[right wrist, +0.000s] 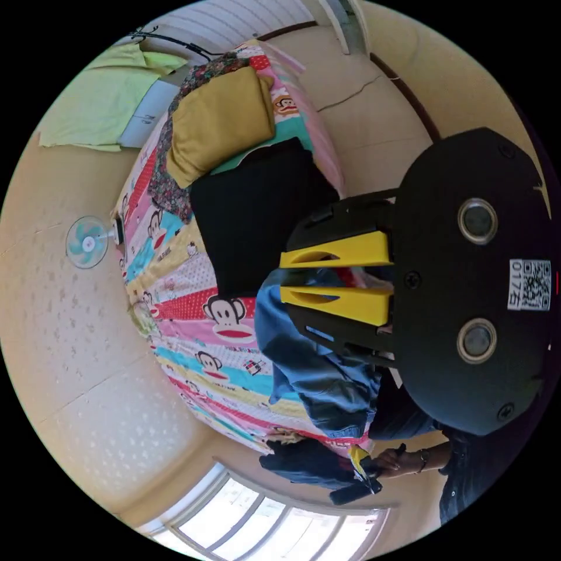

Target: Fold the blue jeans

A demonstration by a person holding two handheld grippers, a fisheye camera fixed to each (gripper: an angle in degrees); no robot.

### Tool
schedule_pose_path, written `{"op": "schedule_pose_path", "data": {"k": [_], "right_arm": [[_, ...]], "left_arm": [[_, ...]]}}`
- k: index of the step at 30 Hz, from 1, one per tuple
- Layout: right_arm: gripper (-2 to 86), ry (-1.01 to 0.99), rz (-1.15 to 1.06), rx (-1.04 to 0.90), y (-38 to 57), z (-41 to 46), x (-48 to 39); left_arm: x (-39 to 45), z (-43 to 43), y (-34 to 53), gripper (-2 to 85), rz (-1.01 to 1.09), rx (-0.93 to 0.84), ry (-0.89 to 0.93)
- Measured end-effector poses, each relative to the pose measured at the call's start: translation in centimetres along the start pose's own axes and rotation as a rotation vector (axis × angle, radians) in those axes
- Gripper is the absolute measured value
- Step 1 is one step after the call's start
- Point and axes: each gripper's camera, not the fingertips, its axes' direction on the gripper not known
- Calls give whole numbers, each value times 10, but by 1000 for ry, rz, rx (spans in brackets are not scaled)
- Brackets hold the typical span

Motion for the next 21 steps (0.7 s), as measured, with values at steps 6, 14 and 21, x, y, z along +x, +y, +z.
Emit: {"op": "schedule_pose_path", "data": {"k": [6,14,21], "right_arm": [[117,-23,-128,29,58,6,-30],[159,-486,-899,-289,137,107,-298],[81,-77,-1170,-324,241,185,-416]], "left_arm": [[-48,11,85,68,-359,-20,-52],[-70,-20,116,100,-589,128,-306],[-108,39,127,114,-723,190,-216]]}}
